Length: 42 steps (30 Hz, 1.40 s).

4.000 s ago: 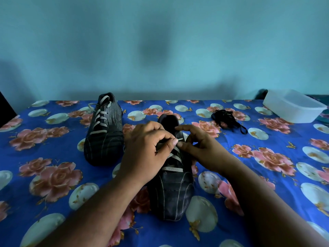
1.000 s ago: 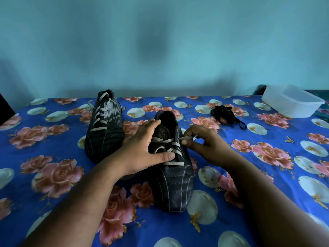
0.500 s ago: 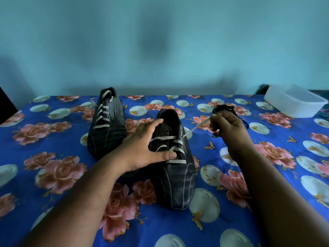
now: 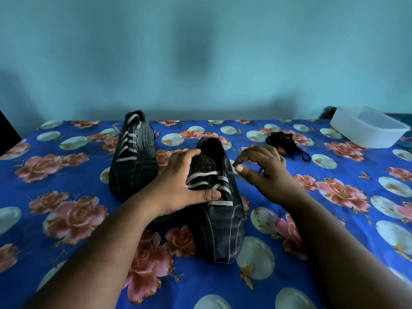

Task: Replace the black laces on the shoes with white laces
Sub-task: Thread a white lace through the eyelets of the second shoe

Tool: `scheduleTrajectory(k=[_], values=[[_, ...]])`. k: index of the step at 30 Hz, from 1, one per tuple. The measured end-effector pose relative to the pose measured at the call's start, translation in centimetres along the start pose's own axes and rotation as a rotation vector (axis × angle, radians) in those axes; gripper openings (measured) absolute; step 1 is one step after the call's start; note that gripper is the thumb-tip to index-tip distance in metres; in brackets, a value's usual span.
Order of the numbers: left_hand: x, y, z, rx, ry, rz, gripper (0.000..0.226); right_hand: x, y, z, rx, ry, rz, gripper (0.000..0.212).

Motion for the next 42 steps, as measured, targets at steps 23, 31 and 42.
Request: scheduleTrajectory(k=[23,31,42], values=[[0.2,2.3,0.1,0.118,-0.029,0.232,0.053,4.3,2.6,-0.4,0.137,-0.316,-0.336,0.019],[0.3,2.5,0.0,0.149,-0.068,0.173,0.040,6.1,3.3,0.0,0.239,-0.383,0.049,0.007],[1.4,2.8,0.1,0.190,-0.199,0.046,0.015,-0.5,-1.5,0.0,-0.118,0.078,-0.087,0.029]])
Point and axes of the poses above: each hand's wrist, its own z-axis away from the middle knuckle, its own y-axis out of the back of the hand, x = y × z, the point moved 9 cm from there along -z, towards the middle knuckle, and after that the axes turned 2 degrees about x, right-handed, at the moved point
